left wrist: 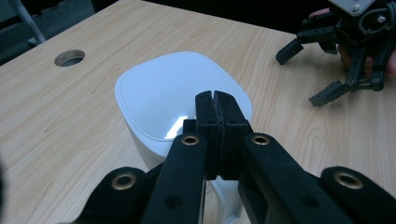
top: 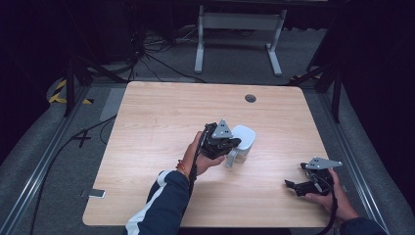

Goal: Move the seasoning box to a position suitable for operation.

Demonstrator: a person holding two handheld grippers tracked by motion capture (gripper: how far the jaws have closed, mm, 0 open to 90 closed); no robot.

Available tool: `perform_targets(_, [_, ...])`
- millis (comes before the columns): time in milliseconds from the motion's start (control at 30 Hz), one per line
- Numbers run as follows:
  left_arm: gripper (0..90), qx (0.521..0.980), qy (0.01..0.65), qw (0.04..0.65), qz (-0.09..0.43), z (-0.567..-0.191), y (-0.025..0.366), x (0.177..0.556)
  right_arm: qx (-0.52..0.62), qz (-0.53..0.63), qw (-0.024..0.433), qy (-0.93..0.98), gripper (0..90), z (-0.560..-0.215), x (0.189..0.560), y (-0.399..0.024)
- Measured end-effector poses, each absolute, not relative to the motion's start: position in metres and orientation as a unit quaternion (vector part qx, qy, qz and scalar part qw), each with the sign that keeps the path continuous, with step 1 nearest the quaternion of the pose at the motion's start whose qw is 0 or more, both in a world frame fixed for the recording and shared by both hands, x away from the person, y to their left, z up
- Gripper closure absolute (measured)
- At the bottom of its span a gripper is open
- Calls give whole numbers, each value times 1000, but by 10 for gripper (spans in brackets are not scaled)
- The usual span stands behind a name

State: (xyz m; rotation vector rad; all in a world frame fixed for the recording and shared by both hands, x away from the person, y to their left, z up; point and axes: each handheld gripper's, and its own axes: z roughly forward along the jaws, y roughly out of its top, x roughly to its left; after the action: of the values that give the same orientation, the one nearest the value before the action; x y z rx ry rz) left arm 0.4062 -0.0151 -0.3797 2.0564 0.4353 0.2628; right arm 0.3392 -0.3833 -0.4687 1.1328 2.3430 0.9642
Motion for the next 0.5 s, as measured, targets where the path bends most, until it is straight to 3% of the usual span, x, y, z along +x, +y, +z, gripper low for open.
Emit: perform_targets(500, [894, 837, 182, 504, 112, -384, -11, 400, 400, 342, 182, 830, 16, -469, 340, -383])
